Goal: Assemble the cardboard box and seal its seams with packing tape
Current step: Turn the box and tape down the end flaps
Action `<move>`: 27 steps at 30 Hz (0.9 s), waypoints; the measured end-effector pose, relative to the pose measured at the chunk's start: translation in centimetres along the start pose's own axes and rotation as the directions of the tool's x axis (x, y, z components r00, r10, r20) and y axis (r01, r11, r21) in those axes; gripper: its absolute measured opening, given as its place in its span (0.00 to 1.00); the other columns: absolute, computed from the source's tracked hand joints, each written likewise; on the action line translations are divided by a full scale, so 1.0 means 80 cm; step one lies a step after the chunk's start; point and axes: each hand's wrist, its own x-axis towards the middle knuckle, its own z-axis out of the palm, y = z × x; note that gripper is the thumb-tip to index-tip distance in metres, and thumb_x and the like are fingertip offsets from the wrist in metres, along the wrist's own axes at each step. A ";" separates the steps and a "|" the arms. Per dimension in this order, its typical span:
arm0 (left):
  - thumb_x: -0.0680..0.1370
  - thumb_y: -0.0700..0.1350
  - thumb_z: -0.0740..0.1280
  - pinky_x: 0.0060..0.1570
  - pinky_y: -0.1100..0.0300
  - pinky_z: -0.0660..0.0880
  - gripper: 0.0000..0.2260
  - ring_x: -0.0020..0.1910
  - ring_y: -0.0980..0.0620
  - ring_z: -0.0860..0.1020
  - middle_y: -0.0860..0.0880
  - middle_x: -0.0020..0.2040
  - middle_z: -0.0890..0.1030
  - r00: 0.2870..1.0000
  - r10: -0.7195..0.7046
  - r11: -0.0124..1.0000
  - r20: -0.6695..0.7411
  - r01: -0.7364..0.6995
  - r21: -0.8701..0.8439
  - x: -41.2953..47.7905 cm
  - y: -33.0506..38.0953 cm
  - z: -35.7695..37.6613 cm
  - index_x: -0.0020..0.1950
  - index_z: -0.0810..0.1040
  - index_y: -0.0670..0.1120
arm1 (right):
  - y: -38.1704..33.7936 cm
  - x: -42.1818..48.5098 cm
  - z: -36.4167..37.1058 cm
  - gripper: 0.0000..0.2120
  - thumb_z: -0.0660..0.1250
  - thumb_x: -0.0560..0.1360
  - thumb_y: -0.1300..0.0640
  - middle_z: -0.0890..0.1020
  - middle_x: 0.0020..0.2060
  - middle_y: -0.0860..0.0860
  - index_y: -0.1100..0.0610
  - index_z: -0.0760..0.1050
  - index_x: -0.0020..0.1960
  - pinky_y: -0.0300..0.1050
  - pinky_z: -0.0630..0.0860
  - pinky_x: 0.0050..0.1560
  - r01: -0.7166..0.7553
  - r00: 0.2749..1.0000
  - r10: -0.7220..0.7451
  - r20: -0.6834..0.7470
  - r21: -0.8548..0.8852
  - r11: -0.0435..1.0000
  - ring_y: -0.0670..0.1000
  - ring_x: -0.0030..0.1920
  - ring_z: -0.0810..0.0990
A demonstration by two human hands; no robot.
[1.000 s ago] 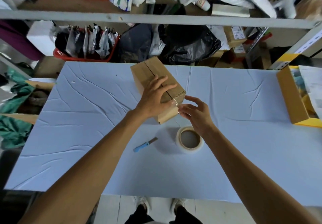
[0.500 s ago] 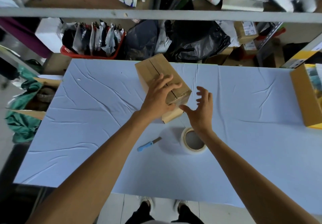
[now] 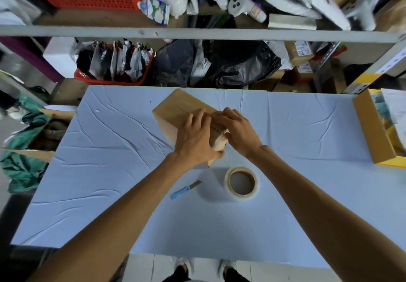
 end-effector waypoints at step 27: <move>0.68 0.61 0.72 0.71 0.51 0.58 0.39 0.72 0.46 0.57 0.46 0.71 0.60 0.985 0.168 0.953 0.027 -0.155 -0.261 0.007 -0.004 -0.038 0.73 0.61 0.47 | 0.013 -0.136 -0.015 0.09 0.71 0.67 0.66 0.83 0.50 0.57 0.61 0.81 0.48 0.44 0.71 0.47 -0.440 0.898 0.440 -0.005 -0.017 0.898 0.60 0.54 0.78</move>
